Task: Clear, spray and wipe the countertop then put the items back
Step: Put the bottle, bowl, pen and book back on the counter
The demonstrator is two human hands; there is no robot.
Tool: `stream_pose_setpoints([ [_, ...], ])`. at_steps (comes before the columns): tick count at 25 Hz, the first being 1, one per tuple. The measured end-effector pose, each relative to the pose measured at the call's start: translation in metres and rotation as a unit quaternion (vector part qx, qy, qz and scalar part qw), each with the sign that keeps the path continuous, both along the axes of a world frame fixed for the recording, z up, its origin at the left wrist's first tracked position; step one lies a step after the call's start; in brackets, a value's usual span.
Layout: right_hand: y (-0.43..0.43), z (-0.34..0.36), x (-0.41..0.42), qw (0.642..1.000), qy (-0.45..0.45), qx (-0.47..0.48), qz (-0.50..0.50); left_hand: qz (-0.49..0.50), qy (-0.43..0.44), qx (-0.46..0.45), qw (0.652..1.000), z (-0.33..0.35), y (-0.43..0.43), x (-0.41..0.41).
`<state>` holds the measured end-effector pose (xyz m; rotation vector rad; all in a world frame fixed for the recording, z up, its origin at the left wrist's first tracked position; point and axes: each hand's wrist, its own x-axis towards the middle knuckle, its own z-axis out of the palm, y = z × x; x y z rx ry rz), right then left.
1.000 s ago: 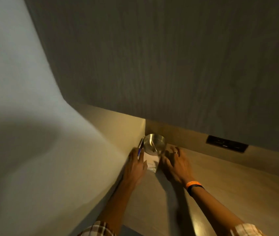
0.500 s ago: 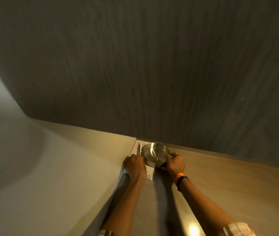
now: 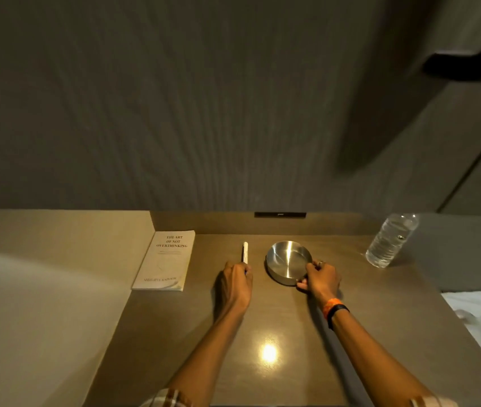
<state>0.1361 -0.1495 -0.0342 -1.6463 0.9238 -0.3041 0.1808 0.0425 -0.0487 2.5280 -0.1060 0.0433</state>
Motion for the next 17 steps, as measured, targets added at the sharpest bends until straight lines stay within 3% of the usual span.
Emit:
stream_pose_setpoints([
  [6,-0.011,0.001,0.01,1.0,-0.003,0.026,0.006,0.017,-0.003,0.04,0.999,-0.007,-0.008,0.005],
  [17,-0.009,0.002,0.006,1.0,0.005,0.002,0.016,0.004,-0.022,0.007,1.0,-0.007,0.0,0.008],
])
